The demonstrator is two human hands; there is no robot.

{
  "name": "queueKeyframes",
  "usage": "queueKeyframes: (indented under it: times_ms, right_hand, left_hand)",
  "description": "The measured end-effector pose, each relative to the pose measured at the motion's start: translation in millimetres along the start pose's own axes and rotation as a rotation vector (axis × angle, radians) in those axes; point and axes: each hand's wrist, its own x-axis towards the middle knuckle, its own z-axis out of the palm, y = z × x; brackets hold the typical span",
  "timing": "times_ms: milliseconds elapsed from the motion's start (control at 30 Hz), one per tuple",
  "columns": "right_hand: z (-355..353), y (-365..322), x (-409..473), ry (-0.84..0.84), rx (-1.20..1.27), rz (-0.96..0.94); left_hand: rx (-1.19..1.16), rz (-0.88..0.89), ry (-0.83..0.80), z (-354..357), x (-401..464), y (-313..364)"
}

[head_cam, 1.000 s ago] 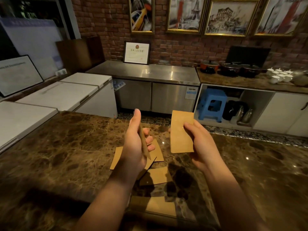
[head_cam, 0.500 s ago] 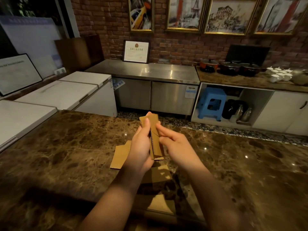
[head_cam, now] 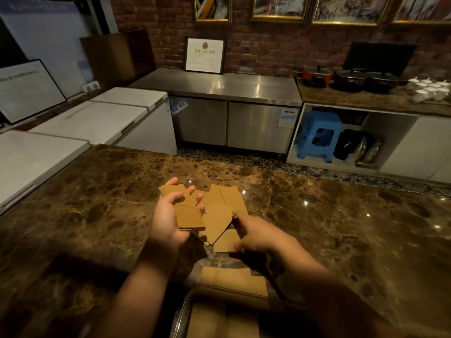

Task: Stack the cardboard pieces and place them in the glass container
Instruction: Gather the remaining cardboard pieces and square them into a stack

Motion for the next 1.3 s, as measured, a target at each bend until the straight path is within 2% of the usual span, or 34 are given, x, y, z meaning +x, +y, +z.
queueKeyframes:
  times_ms: [133, 233, 333, 400, 500, 600, 667, 733, 900, 967, 1067, 1133, 1200, 1300]
  right_hand:
    - [16, 0, 9, 0.004, -0.334, 0.023]
    - [9, -2, 4, 0.006, -0.290, 0.070]
    - [-15, 3, -9, -0.016, 0.073, 0.095]
    - [-36, 4, -22, 0.012, 0.476, 0.082]
    - [-63, 2, -45, 0.145, 1.029, 0.020]
    - [-74, -3, -59, 0.155, 1.224, -0.070]
    - [-78, -6, -65, 0.142, 1.227, -0.157]
    - [-81, -11, -69, 0.200, 1.199, -0.223]
    - [-82, -20, -80, 0.574, 0.981, -0.412]
    - [-76, -25, -82, 0.662, 0.845, -0.461]
    - [-61, -35, -77, 0.789, 0.524, -0.374]
    - [-52, -46, -71, 0.738, 0.397, -0.353]
    - [-44, -53, -64, 0.602, 0.363, -0.355]
    - [-49, -51, -53, 0.248, 0.566, -0.402]
  left_hand:
    - [-0.013, -0.001, -0.013, 1, 1, -5]
    - [-0.011, -0.014, -0.018, 7, 1, -10]
    - [-0.008, -0.014, -0.040, 14, -1, -12]
    - [-0.001, -0.014, -0.068, 19, -3, -13]
    - [0.010, -0.011, -0.111, 34, -9, -15]
    - [0.017, -0.027, -0.184, 48, -17, -19]
    - [0.017, -0.036, -0.240, 56, -22, -21]
    - [0.025, -0.033, -0.274, 62, -26, -21]
    - [0.065, -0.012, -0.274, 68, -29, -17]
    - [0.132, 0.092, -0.257, 68, -30, -18]
    - [0.289, 0.280, -0.240, 69, -34, -24]
    - [0.386, 0.326, -0.267, 71, -39, -29]
    - [0.401, 0.308, -0.308, 70, -39, -34]
    - [0.296, 0.227, -0.311, 59, -30, -28]
